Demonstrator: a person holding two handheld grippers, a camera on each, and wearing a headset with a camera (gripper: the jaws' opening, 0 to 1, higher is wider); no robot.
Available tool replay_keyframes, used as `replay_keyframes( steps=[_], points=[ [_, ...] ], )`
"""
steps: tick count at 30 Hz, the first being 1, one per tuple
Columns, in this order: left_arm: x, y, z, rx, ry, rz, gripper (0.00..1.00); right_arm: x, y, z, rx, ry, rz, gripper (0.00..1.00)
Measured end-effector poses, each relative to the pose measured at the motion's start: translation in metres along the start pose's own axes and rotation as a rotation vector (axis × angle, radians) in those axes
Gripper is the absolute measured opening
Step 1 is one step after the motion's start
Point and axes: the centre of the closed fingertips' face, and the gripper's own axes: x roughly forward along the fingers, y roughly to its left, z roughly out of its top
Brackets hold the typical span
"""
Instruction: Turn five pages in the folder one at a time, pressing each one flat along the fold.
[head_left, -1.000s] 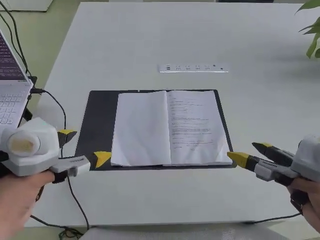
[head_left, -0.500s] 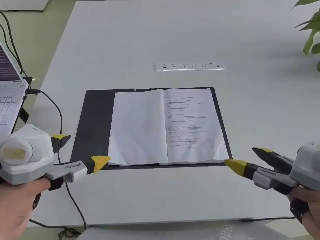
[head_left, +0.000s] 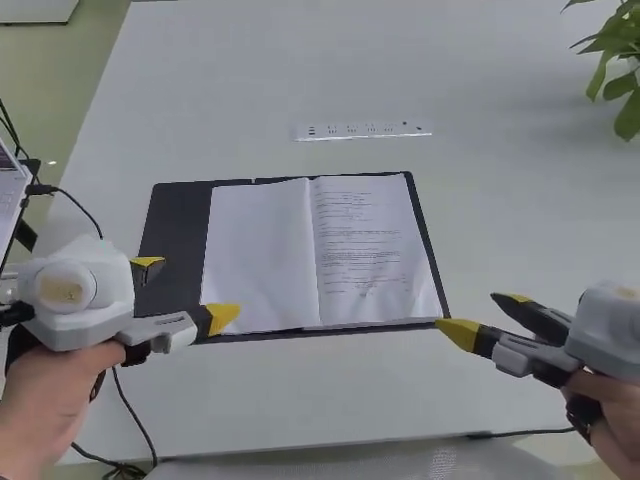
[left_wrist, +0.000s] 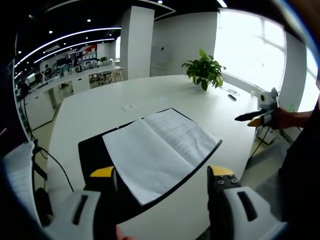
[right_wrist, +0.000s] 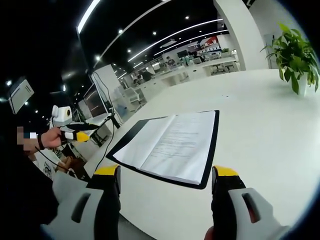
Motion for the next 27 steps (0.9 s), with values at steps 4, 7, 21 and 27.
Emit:
replay_keyframes(
  steps=[4, 7, 21, 27],
  points=[
    [0.014, -0.011, 0.006, 0.017, 0.004, -0.031, 0.73, -0.002, -0.002, 0.0, 0.008, -0.003, -0.001, 0.74],
    [0.028, -0.025, 0.011, 0.039, 0.012, -0.067, 0.73, -0.004, -0.005, -0.002, 0.013, -0.001, -0.005, 0.74],
    [0.102, -0.082, 0.031, 0.111, 0.035, -0.202, 0.72, -0.007, -0.012, -0.007, 0.05, -0.004, -0.015, 0.73],
    [0.142, -0.114, 0.034, 0.155, 0.057, -0.26, 0.72, -0.008, -0.012, -0.008, 0.068, -0.006, -0.013, 0.72]
  ],
)
